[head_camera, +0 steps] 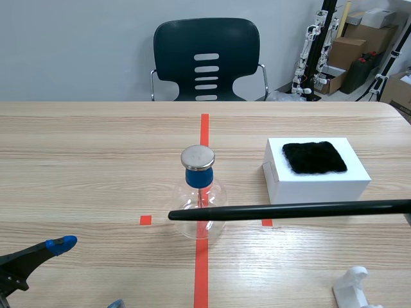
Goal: Do the electroscope experiment. rub the rod on the fur
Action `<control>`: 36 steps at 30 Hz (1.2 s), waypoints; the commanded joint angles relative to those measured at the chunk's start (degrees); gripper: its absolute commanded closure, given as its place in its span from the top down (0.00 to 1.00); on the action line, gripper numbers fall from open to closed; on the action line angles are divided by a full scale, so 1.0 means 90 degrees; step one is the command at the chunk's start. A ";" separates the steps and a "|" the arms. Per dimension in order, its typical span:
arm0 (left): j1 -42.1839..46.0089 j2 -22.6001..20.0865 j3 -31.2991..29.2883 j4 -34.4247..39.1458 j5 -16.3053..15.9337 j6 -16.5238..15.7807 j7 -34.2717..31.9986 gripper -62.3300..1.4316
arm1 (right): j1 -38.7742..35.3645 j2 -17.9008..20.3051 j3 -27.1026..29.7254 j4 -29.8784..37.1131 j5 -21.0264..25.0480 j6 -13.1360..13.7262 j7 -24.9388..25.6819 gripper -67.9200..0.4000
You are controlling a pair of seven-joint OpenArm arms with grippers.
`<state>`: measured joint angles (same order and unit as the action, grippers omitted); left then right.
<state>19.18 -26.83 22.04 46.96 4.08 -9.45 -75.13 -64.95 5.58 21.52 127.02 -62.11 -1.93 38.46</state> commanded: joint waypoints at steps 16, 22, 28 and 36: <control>-0.0034 0.0029 -0.0017 0.0034 -0.0039 -0.0012 -0.0104 1.00 | 0.0005 0.0505 0.0024 0.0287 0.0685 -0.0695 -0.0867 0.02; -0.0034 0.0029 -0.0017 0.0034 -0.0039 -0.0012 -0.0104 1.00 | 0.0158 0.1280 0.0085 0.0415 0.0979 -0.1030 -0.2069 0.02; -0.0034 0.0029 -0.0017 0.0034 -0.0036 -0.0012 -0.0104 1.00 | 0.0627 0.2271 0.0321 0.0335 0.1438 -0.1025 -0.3055 0.02; -0.0034 0.0029 -0.0017 0.0034 -0.0039 -0.0012 -0.0104 1.00 | 0.1525 0.3922 0.0704 -0.0782 0.2596 -0.1020 -0.3303 0.02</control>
<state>19.18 -26.81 22.04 46.96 4.08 -9.45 -75.13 -52.69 39.94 26.96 121.19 -39.29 -10.24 8.86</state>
